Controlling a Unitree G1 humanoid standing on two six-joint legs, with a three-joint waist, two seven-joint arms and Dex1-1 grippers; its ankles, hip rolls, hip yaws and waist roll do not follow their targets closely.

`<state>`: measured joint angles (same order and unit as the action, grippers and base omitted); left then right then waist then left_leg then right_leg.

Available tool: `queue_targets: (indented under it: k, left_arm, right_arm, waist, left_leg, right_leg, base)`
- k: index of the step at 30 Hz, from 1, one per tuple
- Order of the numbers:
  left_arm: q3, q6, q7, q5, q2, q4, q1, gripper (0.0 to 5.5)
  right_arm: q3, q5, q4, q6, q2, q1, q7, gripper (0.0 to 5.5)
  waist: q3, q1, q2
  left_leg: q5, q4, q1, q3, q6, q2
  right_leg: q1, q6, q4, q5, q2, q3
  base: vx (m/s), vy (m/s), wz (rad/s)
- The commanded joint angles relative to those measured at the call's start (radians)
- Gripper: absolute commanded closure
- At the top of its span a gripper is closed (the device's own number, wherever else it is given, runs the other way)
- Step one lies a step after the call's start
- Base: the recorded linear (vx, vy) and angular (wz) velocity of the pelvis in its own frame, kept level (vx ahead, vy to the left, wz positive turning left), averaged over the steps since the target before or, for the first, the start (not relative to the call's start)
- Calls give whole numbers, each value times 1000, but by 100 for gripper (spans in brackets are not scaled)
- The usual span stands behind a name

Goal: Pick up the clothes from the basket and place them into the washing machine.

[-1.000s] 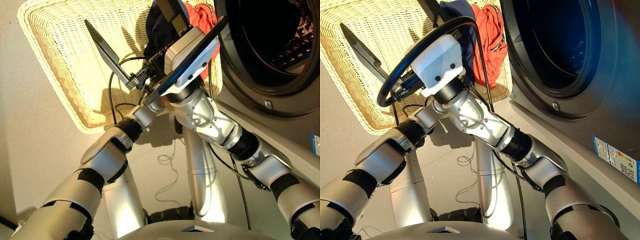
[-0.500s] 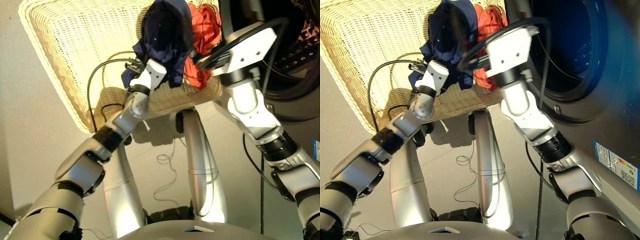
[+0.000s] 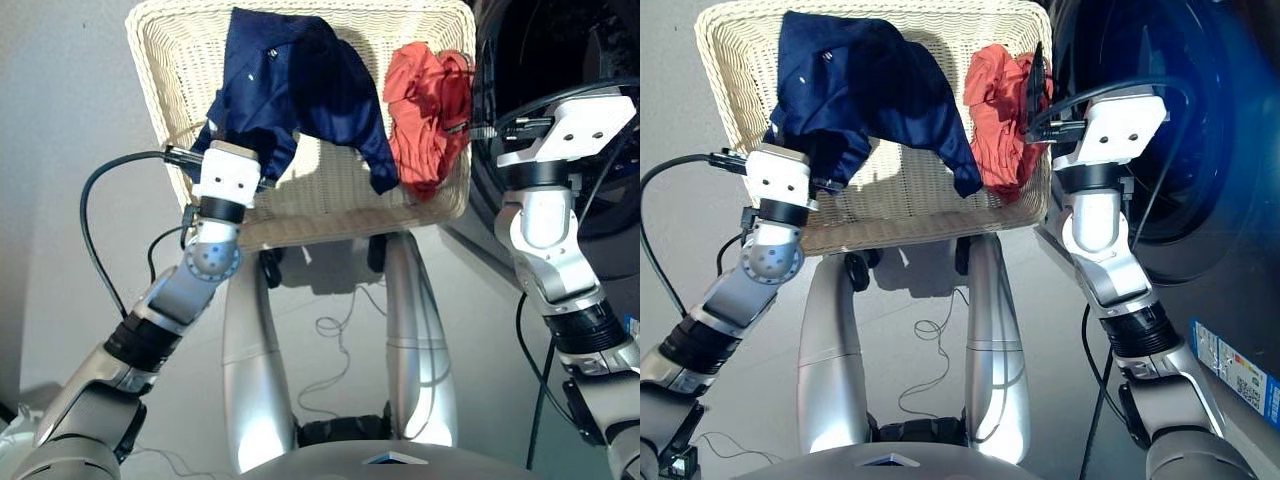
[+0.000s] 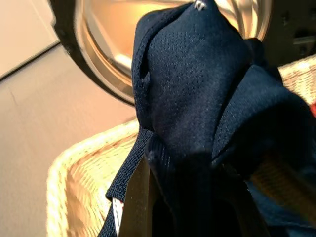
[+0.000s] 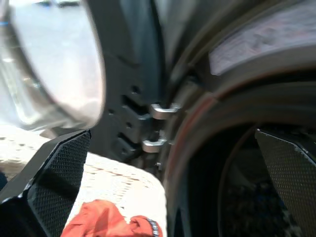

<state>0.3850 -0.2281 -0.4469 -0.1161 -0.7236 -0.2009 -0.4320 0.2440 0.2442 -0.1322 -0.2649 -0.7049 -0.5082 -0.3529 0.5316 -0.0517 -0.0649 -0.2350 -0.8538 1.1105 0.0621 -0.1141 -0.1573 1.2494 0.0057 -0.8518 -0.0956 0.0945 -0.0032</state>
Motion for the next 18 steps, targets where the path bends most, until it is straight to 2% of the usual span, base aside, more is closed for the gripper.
queue_targets:
  k: [1,2,3,6,8,9,11,12,18]
  left_arm:
    - [-52,-118,19,-33,-34,-182,14,550]
    - [-55,-130,40,-59,-53,-212,19,550]
    - [-59,-130,42,-59,-52,-213,21,550]
    - [-65,-141,100,-117,-64,-253,30,550]
    - [-49,-140,127,-136,-67,-261,16,550]
    - [-27,-138,147,-134,-73,-265,-11,550]
    - [-16,-139,154,-126,-82,-269,-34,550]
    - [7,-145,179,-155,-88,-272,-62,550]
    - [36,-148,208,-192,-64,-266,-105,550]
  right_arm:
    - [31,44,-127,-27,-117,-28,123,0]
    - [60,10,-139,-13,-190,-62,171,0]
    - [65,10,-136,-14,-190,-67,171,0]
    - [151,44,-132,10,-276,-145,281,0]
    - [213,68,-101,28,-297,-211,327,0]
    - [264,134,-60,41,-286,-260,367,0]
    - [309,163,-10,54,-274,-301,375,0]
    - [397,151,36,89,-268,-405,410,0]
    - [480,122,119,113,-203,-541,426,0]
  waist:
    - [-12,-37,27]
    - [-12,-30,30]
    - [-12,-33,31]
    - [-12,-25,38]
    - [-12,-16,45]
    - [-12,-9,54]
    - [-12,-4,60]
    - [-12,6,67]
    - [-12,13,80]
  left_leg:
    - [147,125,11,-1,-21,-9]
    - [147,125,9,0,-23,-9]
    - [147,125,9,0,-23,-9]
    - [152,133,5,-4,-26,-8]
    - [156,136,4,-6,-27,-7]
    - [157,135,5,-5,-27,-6]
    - [158,136,6,-4,-27,-6]
    - [159,137,6,-3,-28,-6]
    - [164,139,11,-3,-28,-1]
  right_leg:
    - [-58,95,29,-52,10,4]
    - [-62,95,29,-52,15,4]
    - [-62,95,29,-52,15,3]
    - [-62,96,30,-51,19,3]
    - [-61,96,28,-48,20,3]
    - [-59,97,27,-46,22,2]
    - [-56,97,26,-44,22,4]
    - [-53,96,26,-44,22,6]
    - [-48,92,25,-42,25,7]
  base:
    - [0,0,0]
    - [0,0,0]
    - [0,0,0]
    - [0,0,0]
    - [0,0,0]
    - [0,0,0]
    - [0,0,0]
    - [0,0,0]
    - [0,0,0]
